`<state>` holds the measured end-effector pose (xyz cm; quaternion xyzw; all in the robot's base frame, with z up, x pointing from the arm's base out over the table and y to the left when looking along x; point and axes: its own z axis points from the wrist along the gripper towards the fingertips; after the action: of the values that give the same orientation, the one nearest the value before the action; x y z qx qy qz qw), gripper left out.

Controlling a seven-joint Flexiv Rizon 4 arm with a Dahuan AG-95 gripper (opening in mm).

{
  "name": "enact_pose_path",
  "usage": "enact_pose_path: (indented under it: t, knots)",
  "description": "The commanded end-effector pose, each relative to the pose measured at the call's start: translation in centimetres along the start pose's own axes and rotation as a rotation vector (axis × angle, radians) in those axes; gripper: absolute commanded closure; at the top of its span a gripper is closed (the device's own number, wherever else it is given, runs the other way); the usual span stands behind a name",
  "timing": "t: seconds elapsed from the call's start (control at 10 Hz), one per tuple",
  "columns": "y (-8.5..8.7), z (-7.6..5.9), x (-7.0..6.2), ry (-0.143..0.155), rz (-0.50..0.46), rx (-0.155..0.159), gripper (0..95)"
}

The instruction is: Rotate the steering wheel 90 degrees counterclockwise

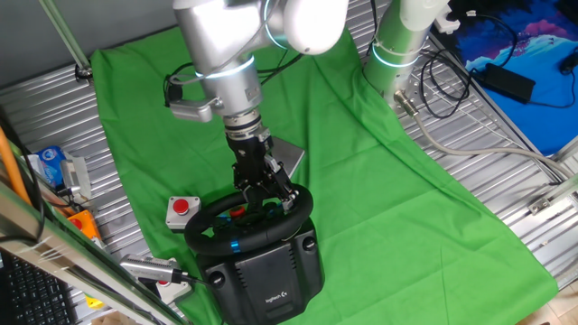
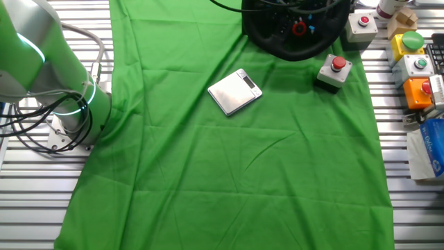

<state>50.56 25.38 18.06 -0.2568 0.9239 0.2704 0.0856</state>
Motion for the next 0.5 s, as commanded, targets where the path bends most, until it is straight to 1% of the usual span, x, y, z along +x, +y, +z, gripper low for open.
enact_pose_path:
  t: [0.1,0.3,0.4,0.5]
  knots:
    - [-0.3,0.14,0.02,0.004,-0.015,0.006,19.0]
    - [-0.79,0.3,0.24,0.004,-0.043,0.006,19.0]
    - [-0.92,0.2,0.41,0.001,-0.055,0.0,19.0]
    - [-0.92,0.13,0.46,0.002,-0.063,0.001,19.0]
